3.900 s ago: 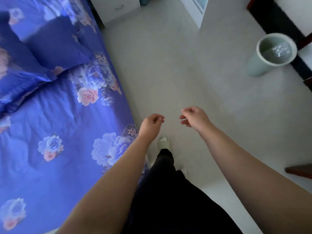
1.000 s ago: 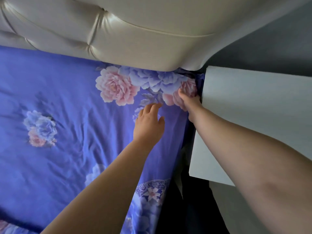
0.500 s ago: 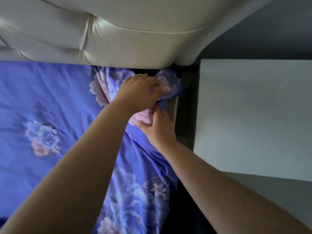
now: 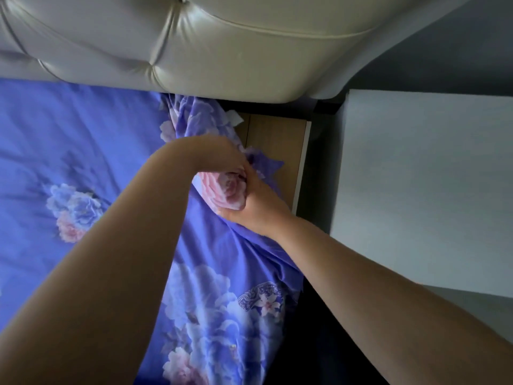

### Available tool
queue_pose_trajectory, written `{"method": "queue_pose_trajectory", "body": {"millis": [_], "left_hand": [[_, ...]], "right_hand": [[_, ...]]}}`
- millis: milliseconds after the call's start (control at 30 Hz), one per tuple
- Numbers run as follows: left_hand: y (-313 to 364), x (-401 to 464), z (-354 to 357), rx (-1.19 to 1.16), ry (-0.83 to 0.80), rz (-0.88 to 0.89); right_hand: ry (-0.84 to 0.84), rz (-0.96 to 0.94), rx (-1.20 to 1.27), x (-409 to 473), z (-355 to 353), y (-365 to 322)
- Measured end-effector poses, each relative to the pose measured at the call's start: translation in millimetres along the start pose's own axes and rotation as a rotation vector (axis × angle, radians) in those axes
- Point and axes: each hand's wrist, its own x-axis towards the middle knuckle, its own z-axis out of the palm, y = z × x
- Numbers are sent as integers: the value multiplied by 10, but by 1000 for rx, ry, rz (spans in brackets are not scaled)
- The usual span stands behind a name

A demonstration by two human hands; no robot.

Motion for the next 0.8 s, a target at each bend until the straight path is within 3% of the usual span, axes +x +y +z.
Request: {"method": "queue_pose_trajectory", "body": {"millis": [67, 133, 167, 200, 267, 367, 400, 467, 533, 633, 733, 800], "left_hand": [[-79, -11, 81, -377, 359, 61], [-89, -63, 288, -557, 911, 109], [-78, -76, 421, -580, 1088, 104], [-57, -71, 584, -597, 1164, 77], [-7, -1, 989, -622, 1109, 2], [92, -5, 1597, -620, 892, -175], [121, -49, 1774, -648, 839, -254], [152, -178, 2082, -694, 789, -376], [157, -323, 2319, -707, 742, -445], [80, -485, 2590, -772, 729, -572], [-69, -601, 2765, -863, 815, -706], [-193, -649, 2882, -916, 859, -757]], "right_hand": [[-95, 93, 353, 142, -186, 32], [-151, 198, 567, 270, -427, 128], [-162, 261, 678, 327, -557, 225], [-120, 316, 773, 395, -661, 347], [100, 454, 781, 526, -846, 533], [447, 735, 285, 652, -936, 725], [534, 738, 163, 667, -913, 720], [660, 525, -65, 599, -783, 587], [681, 167, -355, 450, -520, 493], [405, -279, -490, 209, 93, 358], [-302, -549, -493, -149, 766, 153], [-720, -596, -727, -255, 987, 172]]}}
